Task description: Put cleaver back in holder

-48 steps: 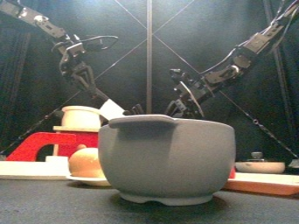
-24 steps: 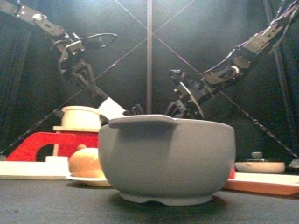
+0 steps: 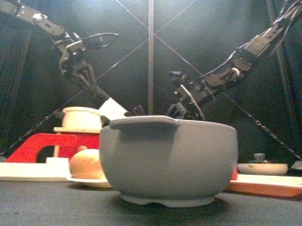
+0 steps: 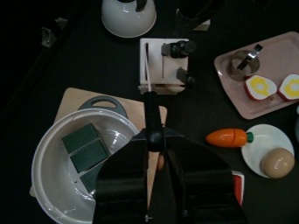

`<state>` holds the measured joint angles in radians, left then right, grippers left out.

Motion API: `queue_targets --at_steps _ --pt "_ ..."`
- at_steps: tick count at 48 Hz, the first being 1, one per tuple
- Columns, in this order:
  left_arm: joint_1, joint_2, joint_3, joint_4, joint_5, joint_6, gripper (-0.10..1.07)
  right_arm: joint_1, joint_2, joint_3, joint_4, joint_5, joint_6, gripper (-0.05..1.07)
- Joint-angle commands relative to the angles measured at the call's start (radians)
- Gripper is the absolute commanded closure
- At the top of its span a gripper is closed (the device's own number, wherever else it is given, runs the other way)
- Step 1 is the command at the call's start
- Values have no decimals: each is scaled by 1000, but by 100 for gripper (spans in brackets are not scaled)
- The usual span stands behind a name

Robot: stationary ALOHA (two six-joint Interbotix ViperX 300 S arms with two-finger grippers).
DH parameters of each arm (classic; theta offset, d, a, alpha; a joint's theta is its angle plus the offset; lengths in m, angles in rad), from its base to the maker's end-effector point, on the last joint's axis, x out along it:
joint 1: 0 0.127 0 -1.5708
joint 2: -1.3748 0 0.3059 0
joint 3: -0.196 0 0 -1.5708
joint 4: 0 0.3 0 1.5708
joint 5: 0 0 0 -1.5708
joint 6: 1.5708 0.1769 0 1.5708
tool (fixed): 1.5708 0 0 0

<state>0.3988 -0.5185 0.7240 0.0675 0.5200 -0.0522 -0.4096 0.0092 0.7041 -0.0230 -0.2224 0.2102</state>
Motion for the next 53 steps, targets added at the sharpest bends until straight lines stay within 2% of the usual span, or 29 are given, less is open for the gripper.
queue_targets --at_steps 1,32,53 --pt "3 0 -14 5 -15 2 55 -6 -14 -25 -2 -3 -2 65" --pt "3 6 14 2 -15 2 55 -6 3 -38 -2 -3 -2 65" --pt "3 49 -15 3 -28 5 55 -6 9 -44 -8 -3 -2 65"
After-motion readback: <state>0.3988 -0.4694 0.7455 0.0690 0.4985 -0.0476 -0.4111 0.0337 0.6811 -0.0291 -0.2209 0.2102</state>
